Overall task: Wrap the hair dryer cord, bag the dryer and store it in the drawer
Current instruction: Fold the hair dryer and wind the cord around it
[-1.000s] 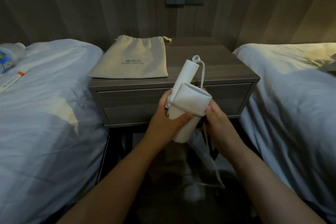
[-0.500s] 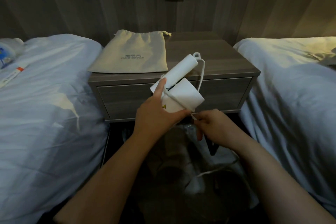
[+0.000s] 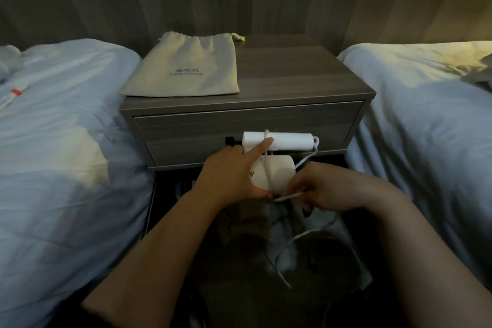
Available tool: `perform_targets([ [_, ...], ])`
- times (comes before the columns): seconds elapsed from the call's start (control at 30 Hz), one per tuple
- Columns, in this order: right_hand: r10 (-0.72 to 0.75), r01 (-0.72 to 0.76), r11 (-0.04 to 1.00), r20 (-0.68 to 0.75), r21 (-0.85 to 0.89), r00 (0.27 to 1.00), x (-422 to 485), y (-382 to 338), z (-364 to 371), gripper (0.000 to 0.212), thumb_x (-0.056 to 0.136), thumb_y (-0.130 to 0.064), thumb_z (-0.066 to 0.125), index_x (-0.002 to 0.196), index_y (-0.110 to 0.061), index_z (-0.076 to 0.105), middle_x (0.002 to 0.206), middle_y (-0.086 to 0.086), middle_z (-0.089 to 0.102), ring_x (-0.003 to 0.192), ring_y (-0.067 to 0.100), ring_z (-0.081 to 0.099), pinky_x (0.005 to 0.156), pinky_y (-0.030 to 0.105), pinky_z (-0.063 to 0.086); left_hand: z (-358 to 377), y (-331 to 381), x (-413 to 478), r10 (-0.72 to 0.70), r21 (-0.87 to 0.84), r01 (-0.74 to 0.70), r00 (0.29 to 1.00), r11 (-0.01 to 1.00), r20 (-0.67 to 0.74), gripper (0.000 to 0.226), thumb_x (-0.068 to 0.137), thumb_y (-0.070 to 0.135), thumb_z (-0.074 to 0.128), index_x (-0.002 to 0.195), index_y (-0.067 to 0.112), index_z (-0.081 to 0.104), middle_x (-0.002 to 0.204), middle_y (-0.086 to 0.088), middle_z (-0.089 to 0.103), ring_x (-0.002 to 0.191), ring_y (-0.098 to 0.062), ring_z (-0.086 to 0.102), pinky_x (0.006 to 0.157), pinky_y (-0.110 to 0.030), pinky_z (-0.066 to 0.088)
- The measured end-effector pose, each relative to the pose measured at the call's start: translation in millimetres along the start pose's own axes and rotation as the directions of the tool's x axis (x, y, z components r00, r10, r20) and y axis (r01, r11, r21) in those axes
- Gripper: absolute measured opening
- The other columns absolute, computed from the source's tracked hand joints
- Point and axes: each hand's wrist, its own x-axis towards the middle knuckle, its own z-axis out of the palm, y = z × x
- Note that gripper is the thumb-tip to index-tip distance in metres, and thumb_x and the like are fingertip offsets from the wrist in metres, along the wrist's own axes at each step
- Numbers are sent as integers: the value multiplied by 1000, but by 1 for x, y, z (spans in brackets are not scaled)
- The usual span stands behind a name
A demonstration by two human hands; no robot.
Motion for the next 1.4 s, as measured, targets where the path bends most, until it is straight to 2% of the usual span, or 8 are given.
perform_targets([
  [0.13,23,-20,998,-60,56,998,0,-2,-1,38,82,7,51,104,-18,70,66,-14,59,56,-12,58,56,6,43,5,-1,-1,60,29,-61,998,998,26,105,65,71,62,144,47,-3,130,-7,50,114,-24,50,90,-35,42],
  [0.27,141,-192,976,-373,-102,917,5,3,-5,5,76,-24,73,80,-24,70,76,-7,57,81,14,62,73,27,50,6,-2,-1,125,69,-130,990,989,71,106,64,72,62,144,47,-2,123,-7,53,110,-24,51,88,-34,41],
  [0.43,205,-323,928,-468,-187,860,3,2,-5,39,64,-48,78,51,-24,50,55,-7,49,60,15,53,55,26,39,7,-2,-2,185,51,-191,977,980,109,106,64,71,63,144,47,-3,122,-6,53,106,-22,52,87,-32,40],
  [0.57,186,-134,979,-413,153,891,1,12,-11,12,74,-22,76,65,-17,71,60,-5,62,53,1,54,55,18,43,6,-2,-2,214,45,-220,971,974,106,106,64,71,62,143,48,-5,123,-5,52,107,-22,51,90,-34,42],
  [0.73,120,11,934,-344,358,931,-9,30,-20,36,84,10,57,84,-23,71,77,2,71,64,-4,63,62,8,48,4,4,-4,281,74,-287,957,955,78,105,66,71,61,144,47,-5,126,-4,51,109,-21,50,88,-33,41],
  [0.9,316,-164,930,-491,327,811,0,36,-19,8,70,-13,80,72,-14,72,62,4,66,56,14,58,54,25,48,4,8,-5,306,94,-308,951,947,37,104,65,71,61,144,47,-3,122,-4,53,105,-21,51,83,-33,41],
  [1.07,408,-359,911,-558,201,723,-3,42,-22,35,56,-40,86,58,-9,69,58,10,67,59,20,62,59,37,54,4,9,-5,309,101,-312,950,945,38,104,67,71,60,144,47,-6,121,-4,52,104,-20,50,83,-33,40],
  [1.4,300,-99,899,-435,427,849,8,49,-18,18,83,-6,66,93,-20,72,79,-4,69,73,2,62,72,7,46,4,15,-8,408,53,-408,913,911,17,102,67,70,60,139,49,-9,122,-9,54,105,-24,52,84,-37,44],
])
